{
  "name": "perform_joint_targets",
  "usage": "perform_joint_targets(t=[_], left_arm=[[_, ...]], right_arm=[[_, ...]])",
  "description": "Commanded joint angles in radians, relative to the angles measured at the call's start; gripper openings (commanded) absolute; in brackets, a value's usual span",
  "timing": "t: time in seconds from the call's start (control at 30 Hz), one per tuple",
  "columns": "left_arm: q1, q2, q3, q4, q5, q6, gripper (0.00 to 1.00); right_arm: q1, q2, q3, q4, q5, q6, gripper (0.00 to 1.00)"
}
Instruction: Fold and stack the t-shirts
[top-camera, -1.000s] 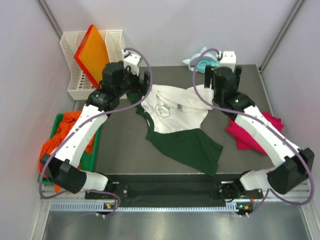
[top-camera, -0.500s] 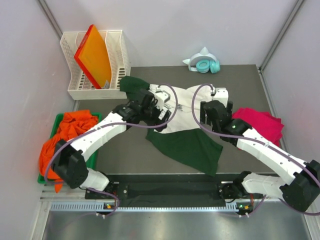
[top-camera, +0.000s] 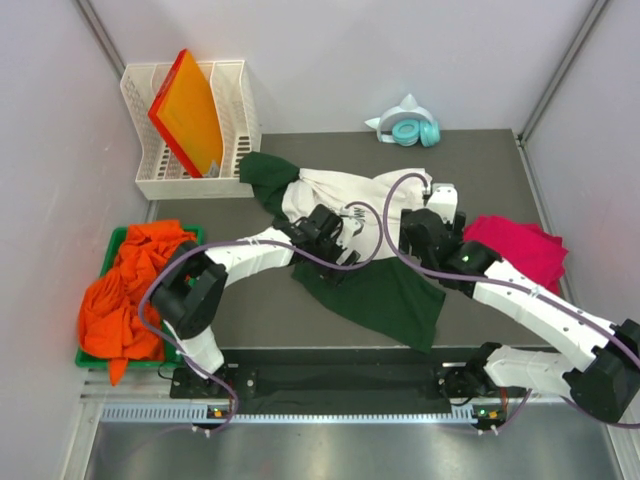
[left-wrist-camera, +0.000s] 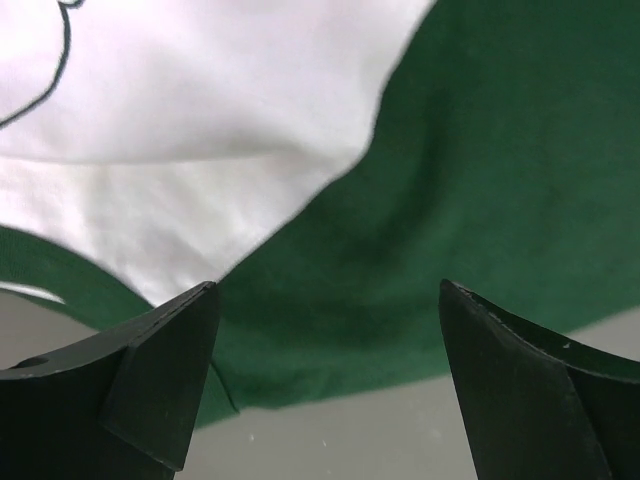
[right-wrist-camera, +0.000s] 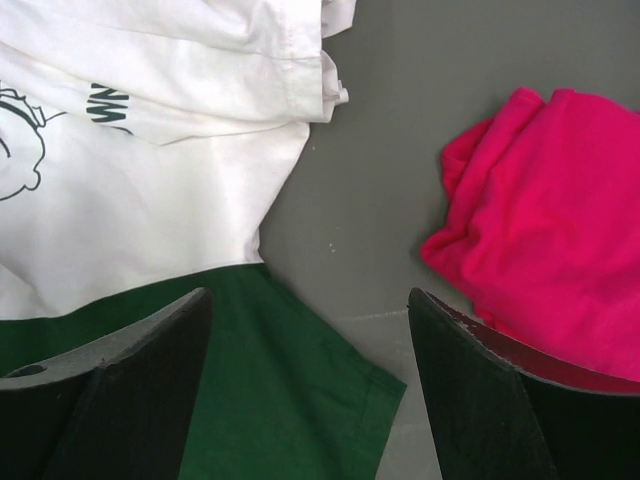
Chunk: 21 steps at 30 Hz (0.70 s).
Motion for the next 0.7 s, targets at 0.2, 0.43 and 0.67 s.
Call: perform_joint_targets(t=[0.2, 0.43, 0.67], left_arm=[[0.003, 0.096, 0.132, 0.151, -0.027, -0.069, 0.90], [-0.003, 0.173, 0.167, 0.147, -0.002, -0.082, 0.86], [-0.011, 0.180, 0.115, 0.146, -0.007, -0.076, 0.76]], right_arm=[[0.023, -0.035, 0.004, -0.022, 0.061, 0.070, 0.78], [0.023, -0.021, -0.009, -0.016, 0.064, 0.080, 0.78], [0.024, -0.017, -0.025, -0.001, 0.069, 0.079, 0.77]])
